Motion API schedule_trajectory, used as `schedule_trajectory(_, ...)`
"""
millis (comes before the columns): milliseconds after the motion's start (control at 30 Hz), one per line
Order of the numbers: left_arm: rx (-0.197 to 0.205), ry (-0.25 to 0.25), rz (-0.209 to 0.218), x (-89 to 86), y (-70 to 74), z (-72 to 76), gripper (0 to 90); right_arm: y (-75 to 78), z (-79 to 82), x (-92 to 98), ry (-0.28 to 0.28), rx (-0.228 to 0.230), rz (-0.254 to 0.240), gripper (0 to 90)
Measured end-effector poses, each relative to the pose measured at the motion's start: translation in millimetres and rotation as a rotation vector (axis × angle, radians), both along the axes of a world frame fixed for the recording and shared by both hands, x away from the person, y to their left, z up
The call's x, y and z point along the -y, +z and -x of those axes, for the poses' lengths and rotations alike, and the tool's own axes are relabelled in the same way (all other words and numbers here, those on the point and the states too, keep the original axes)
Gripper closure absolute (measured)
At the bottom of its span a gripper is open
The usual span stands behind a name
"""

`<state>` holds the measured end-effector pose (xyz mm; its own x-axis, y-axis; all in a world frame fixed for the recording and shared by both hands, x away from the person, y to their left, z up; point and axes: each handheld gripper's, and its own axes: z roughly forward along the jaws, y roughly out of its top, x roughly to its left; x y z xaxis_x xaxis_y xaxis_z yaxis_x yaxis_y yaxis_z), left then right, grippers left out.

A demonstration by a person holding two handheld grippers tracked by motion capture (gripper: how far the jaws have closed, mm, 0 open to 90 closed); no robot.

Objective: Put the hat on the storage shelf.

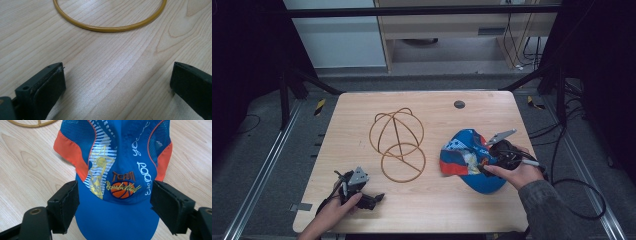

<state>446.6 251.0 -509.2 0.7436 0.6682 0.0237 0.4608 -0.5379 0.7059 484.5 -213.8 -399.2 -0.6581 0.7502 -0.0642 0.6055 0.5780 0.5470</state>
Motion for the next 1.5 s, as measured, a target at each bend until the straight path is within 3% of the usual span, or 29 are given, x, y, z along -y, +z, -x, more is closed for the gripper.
schedule_trajectory(500, 0.000, 0.000, 0.000, 0.0, 0.0, 0.0, 0.0, 9.1, -30.2, -17.7, 0.054, -0.062, 0.038, 24.5)
schedule_trajectory(800, 0.000, 0.000, 0.000, 0.0, 0.0, 0.0, 0.0, 10.9, -41.2, -23.4, 0.068, -0.084, 0.036, 35.1)
schedule_trajectory(1033, 0.000, 0.000, 0.001, 0.0, 0.0, 0.0, 0.0, 6.0, -47.3, -26.9, 0.077, -0.107, 0.028, 36.3)
schedule_trajectory(1200, 0.000, 0.000, 0.000, 0.0, 0.0, 0.0, 0.0, -0.4, -54.4, -23.5, 0.040, -0.106, 0.035, 39.6)
schedule_trajectory(1300, 0.000, 0.000, 0.000, 0.0, 0.0, 0.0, 0.0, -4.8, -57.4, -21.9, 0.032, -0.118, 0.030, 43.2)
schedule_trajectory(1400, 0.000, 0.000, 0.000, 0.0, 0.0, 0.0, 0.0, -9.2, -60.0, -22.2, 0.023, -0.140, -0.006, 46.8)
schedule_trajectory(1500, 0.000, 0.000, 0.000, 0.0, 0.0, 0.0, 0.0, -13.8, -61.0, -24.7, 0.028, -0.152, 0.003, 51.2)
